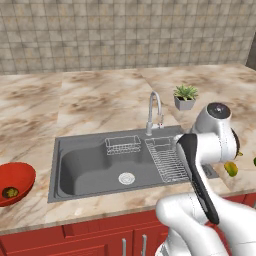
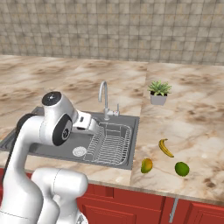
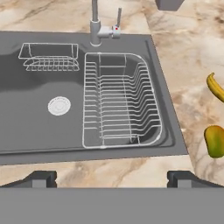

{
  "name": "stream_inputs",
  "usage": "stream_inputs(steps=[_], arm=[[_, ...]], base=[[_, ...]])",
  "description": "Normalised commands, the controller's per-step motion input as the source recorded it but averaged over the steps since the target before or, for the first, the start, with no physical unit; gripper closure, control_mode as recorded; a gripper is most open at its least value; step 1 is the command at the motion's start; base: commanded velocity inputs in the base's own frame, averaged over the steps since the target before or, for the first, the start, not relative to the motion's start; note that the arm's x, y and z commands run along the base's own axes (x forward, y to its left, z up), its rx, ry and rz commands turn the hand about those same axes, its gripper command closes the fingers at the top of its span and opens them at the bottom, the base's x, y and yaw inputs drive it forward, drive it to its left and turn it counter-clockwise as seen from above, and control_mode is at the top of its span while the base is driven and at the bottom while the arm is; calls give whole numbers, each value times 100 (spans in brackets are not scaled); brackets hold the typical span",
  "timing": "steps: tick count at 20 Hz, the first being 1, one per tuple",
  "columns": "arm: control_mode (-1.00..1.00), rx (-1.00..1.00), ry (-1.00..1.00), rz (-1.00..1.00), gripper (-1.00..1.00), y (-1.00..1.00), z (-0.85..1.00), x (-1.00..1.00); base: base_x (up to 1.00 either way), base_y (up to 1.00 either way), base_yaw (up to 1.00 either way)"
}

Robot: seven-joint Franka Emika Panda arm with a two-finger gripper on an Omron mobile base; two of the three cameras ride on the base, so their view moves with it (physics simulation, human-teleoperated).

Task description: There is a mixed pile of frozen fruits and vegetables on the counter. Locate all the frozen vegetables and place the items in a bowl on the counter. Take all the frozen fruits and defrost them in a running sink.

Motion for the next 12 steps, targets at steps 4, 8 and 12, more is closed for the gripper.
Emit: stream_inputs(steps=[4, 8, 12], arm=[[-100, -2, 0, -1, -100, -62, -3, 0], [-100, -1, 0, -1, -100, -57, -4, 0], [-100, -2, 0, -2, -100, -58, -3, 0]], base=[[0, 0, 0], [0, 0, 0], [0, 0, 0]])
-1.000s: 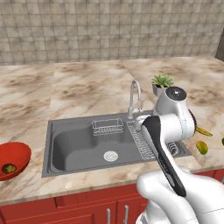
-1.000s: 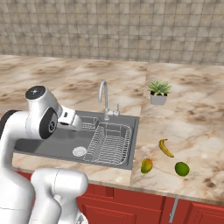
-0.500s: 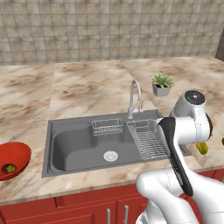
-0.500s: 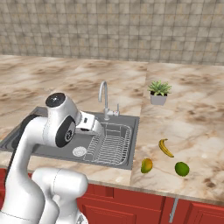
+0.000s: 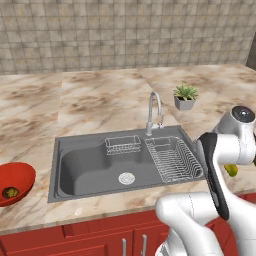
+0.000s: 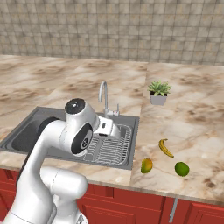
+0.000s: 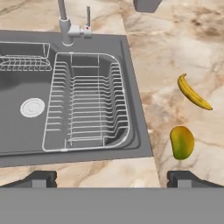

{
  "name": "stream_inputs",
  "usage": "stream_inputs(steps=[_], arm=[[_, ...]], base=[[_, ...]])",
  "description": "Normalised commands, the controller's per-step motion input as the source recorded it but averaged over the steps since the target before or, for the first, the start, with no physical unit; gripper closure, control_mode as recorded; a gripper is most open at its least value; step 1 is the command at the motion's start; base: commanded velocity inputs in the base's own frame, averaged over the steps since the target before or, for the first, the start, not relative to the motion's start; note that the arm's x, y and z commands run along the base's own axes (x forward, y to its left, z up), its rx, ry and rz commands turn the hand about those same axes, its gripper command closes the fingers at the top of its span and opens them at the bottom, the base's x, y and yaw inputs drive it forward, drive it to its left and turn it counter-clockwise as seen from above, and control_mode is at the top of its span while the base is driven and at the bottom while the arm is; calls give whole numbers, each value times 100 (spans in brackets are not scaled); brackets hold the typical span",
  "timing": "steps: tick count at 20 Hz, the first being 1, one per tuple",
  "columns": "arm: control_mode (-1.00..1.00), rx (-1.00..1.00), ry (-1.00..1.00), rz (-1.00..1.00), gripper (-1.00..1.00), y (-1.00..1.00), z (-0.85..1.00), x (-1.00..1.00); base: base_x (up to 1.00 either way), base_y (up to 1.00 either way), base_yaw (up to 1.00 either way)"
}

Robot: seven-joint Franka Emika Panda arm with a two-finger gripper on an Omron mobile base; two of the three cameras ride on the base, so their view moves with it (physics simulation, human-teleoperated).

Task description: There is a mixed pile of frozen fruits and vegetables on the counter. Locate all the frozen vegetables and place the items in a bowl on the counter. Take all the frozen fruits and defrost them in a running sink.

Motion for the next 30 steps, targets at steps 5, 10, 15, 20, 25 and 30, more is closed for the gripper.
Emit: stream_inputs(steps=[5, 10, 15, 20, 25, 30], arm=[[-100, -1, 0, -5, -100, -57, -6, 2], [-100, 0, 0, -7, -100, -54, -12, 7], [-100, 0, 3, -9, -100, -55, -10, 13], [-100, 0, 6, -9, -100, -55, -9, 15], [-100, 0, 5, -3, -100, -52, -5, 16], [-100, 0, 5, 0, -100, -49, -8, 7]], base=[[0, 0, 0], [0, 0, 0], [0, 0, 0], [0, 0, 0], [0, 0, 0], [0, 0, 0]])
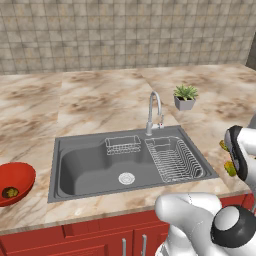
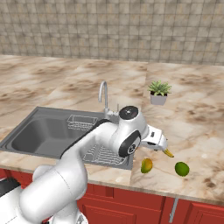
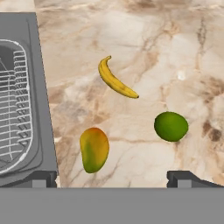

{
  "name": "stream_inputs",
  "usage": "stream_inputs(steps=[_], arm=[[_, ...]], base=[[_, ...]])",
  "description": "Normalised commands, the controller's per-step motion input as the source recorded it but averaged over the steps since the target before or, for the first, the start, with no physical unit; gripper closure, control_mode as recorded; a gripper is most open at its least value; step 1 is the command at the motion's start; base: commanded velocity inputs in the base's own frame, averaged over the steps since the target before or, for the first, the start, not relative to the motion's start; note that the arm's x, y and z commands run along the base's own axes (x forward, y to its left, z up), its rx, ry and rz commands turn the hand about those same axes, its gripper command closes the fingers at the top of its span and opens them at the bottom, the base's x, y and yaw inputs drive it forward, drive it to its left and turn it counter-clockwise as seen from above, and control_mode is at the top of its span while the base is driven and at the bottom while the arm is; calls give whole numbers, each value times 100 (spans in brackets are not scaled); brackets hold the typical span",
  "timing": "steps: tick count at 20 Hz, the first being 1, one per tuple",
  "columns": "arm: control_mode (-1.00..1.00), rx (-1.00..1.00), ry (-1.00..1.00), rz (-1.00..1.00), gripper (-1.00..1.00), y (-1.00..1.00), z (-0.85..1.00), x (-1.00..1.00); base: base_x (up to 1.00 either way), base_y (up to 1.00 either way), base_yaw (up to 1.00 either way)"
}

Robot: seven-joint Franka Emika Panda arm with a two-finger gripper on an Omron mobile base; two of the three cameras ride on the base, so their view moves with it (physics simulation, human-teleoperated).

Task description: There is a mixed pile of frozen fruits and vegetables on the counter. Locate all the frozen vegetables and place the items in a bowl on the counter. Take all the frozen fruits and defrost them in a running sink.

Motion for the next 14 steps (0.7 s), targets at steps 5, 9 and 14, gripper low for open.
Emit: stream_inputs(steps=[5, 9, 14], arm=[[-100, 0, 4, 0, -100, -44, -20, 0], [-100, 0, 5, 0, -100, -37, -27, 0], [-100, 0, 7, 0, -100, -32, -27, 0]], base=[[0, 0, 0], [0, 0, 0], [0, 0, 0]])
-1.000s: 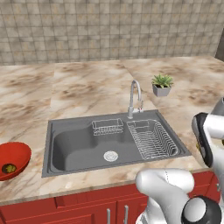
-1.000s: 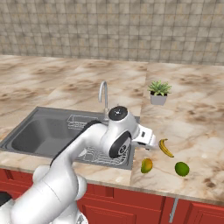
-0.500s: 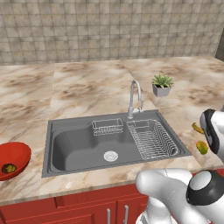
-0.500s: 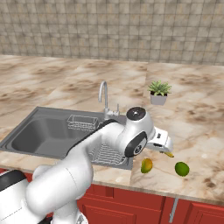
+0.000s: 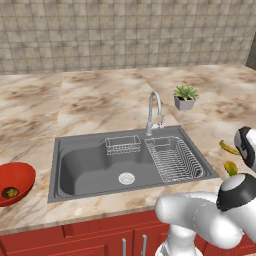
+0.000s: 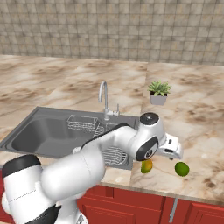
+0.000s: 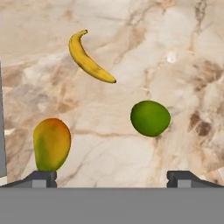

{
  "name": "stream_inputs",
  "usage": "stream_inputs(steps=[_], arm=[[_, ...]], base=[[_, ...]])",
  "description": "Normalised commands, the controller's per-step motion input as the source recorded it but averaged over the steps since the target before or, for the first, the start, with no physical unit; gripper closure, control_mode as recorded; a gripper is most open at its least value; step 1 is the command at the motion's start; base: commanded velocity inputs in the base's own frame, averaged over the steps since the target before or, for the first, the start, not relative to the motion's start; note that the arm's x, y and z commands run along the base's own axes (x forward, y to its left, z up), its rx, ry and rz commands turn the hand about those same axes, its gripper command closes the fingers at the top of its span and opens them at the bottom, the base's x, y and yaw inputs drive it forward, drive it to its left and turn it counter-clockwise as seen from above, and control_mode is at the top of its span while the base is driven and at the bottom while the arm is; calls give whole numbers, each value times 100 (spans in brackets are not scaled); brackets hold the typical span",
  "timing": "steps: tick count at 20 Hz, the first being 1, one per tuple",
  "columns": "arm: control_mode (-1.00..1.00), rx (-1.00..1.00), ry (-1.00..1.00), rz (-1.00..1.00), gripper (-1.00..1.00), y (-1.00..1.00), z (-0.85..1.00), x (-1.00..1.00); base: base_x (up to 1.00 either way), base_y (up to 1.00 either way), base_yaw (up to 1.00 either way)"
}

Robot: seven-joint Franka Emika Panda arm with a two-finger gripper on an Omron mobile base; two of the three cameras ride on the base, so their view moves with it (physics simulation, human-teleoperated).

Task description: There is a mixed pile of frozen fruits and vegetables on the counter. Locate all the frozen vegetables and place the items in a bowl on the counter. Take all the frozen fruits and defrost them in a running sink.

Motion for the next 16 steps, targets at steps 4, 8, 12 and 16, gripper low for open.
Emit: stream_inputs(steps=[4, 8, 12, 16], arm=[[-100, 0, 7, 0, -100, -31, -20, 2], [-100, 0, 5, 0, -100, -37, -10, 3], [-100, 0, 5, 0, -100, -38, -3, 10], [-100, 0, 6, 0, -100, -33, -6, 13]], base=[[0, 0, 0], [0, 0, 0], [0, 0, 0], [0, 0, 0]])
